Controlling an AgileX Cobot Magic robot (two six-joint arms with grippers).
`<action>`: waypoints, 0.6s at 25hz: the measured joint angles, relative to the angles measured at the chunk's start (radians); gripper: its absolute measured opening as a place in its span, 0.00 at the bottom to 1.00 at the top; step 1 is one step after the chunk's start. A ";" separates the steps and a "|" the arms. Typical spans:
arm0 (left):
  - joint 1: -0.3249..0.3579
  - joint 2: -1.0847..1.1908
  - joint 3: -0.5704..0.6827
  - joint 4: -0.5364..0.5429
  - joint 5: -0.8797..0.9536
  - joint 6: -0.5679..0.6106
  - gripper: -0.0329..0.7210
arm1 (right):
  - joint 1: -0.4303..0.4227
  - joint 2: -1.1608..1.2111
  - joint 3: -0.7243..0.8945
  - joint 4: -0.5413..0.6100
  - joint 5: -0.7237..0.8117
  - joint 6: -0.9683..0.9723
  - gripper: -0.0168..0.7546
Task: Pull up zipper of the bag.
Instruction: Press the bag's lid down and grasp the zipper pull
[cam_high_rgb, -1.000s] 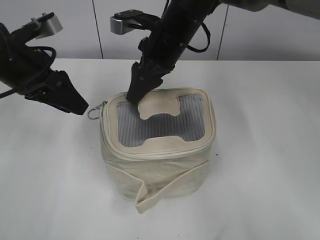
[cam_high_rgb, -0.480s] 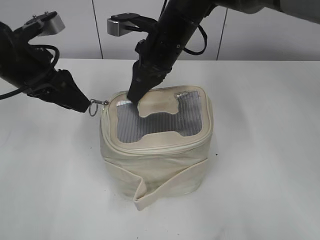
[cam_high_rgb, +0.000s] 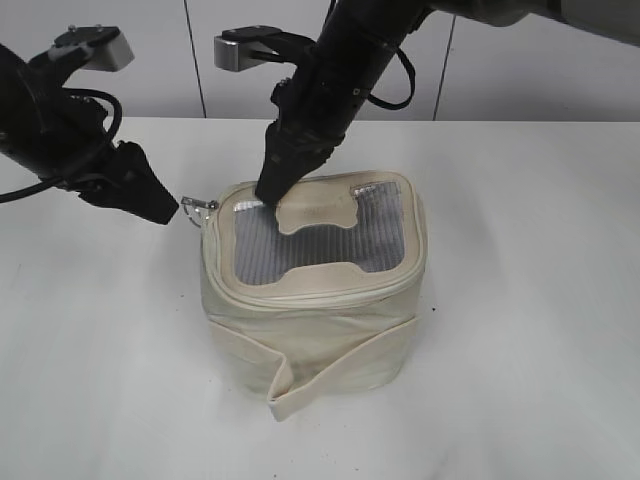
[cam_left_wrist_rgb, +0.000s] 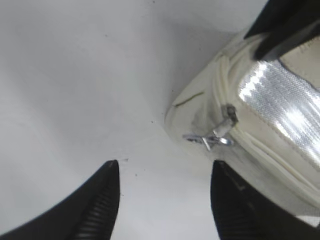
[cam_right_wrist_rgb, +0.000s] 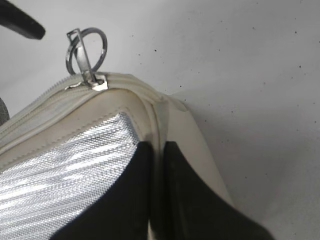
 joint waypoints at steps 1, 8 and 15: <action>0.000 0.000 0.000 -0.003 0.017 0.000 0.63 | 0.000 0.000 0.000 0.000 0.000 0.000 0.08; 0.000 0.000 0.000 -0.115 0.061 0.000 0.68 | 0.002 0.000 0.000 -0.002 0.000 0.002 0.08; 0.000 0.010 -0.002 -0.168 0.031 0.000 0.70 | 0.002 0.000 0.000 -0.002 0.000 0.006 0.08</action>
